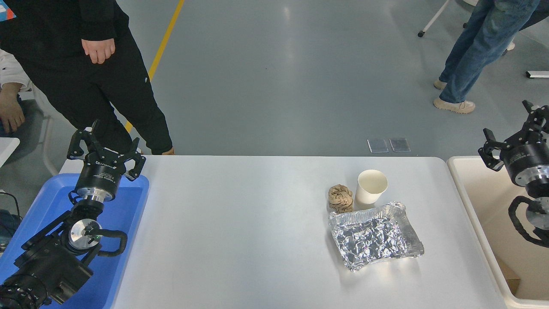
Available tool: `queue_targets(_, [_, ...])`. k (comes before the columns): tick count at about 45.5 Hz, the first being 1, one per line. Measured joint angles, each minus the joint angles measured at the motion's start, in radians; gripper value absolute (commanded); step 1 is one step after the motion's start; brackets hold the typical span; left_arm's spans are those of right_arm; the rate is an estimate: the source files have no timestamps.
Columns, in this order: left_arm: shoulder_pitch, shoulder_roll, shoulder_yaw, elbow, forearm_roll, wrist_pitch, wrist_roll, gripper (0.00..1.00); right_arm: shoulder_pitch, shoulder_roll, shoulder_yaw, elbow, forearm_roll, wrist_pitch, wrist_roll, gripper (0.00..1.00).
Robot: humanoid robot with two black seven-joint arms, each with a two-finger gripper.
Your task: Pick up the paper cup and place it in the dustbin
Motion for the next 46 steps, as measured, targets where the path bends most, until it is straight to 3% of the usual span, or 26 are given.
queue_targets(46, [-0.002,0.000,0.000,0.000,0.000,0.000,0.000,0.99,0.019,-0.008,-0.004,0.005,-0.002,0.001,-0.001,1.00])
